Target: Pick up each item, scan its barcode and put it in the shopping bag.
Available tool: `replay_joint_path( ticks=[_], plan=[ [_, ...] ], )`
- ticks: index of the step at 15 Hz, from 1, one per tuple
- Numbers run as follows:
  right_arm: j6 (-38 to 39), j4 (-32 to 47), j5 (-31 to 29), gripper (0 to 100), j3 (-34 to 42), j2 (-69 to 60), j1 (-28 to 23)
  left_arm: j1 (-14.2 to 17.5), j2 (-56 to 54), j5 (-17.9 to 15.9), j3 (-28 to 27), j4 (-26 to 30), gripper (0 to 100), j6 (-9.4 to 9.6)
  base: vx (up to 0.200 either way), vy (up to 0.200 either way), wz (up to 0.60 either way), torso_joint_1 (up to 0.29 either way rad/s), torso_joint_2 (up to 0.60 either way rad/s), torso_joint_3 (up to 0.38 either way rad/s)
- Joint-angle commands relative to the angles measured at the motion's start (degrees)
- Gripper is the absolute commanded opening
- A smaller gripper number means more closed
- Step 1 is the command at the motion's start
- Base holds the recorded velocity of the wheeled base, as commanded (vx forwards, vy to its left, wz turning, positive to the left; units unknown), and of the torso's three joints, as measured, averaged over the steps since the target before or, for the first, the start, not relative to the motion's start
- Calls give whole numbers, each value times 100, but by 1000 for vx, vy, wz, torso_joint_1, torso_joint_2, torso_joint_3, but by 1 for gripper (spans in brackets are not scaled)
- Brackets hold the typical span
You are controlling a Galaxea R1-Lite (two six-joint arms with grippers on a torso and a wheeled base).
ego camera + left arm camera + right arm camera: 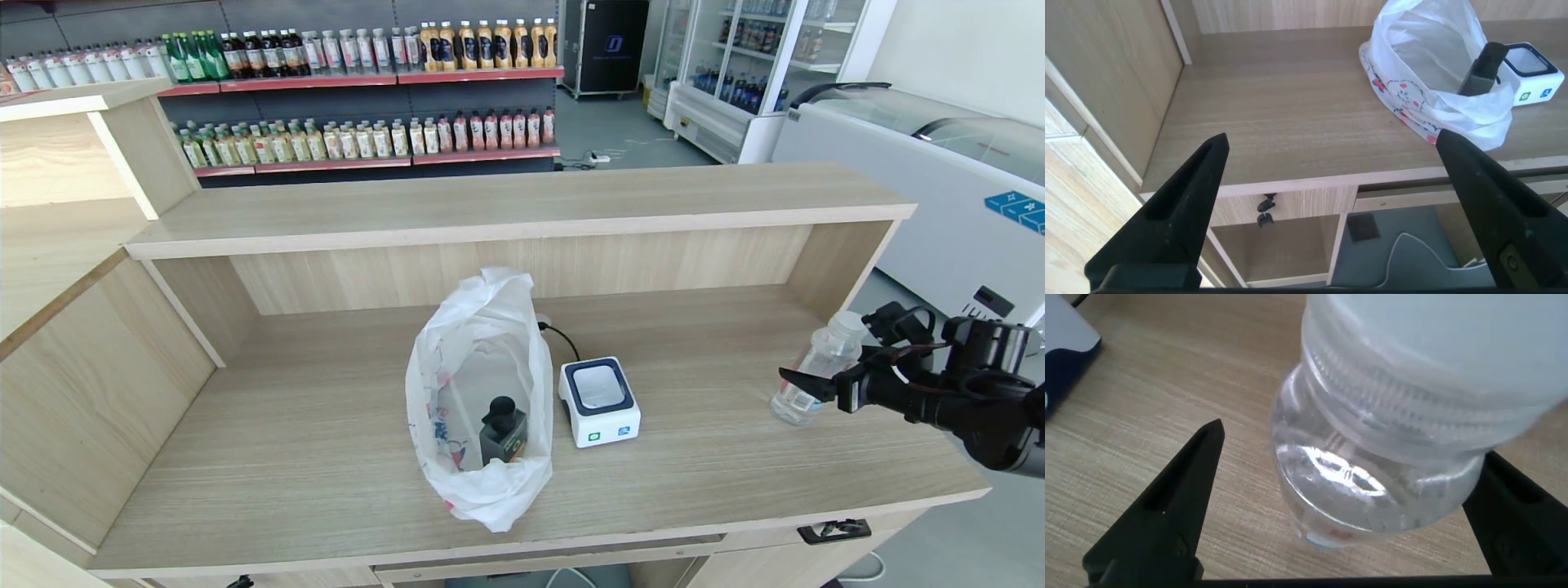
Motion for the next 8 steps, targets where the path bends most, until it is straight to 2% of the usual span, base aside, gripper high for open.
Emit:
replay_joint_path(
  ticks=[1, 4, 5, 8],
  plan=[
    [-3, -49, 4, 100, 0, 39, 26, 0, 6, 1, 0, 0, 100, 0, 0, 0, 0, 0, 0, 0],
    [-3, -172, 4, 100, 0, 83, 61, 0, 6, -8, 0, 0, 100, 0, 0, 0, 0, 0, 0, 0],
    [-3, -189, 4, 0, 0, 100, 61, 0, 6, 1, 0, 0, 100, 0, 0, 0, 0, 0, 0, 0],
    [-3, -216, 4, 0, -35, 171, 61, 0, 6, 1, 0, 0, 100, 0, 0, 0, 0, 0, 0, 0]
  ],
)
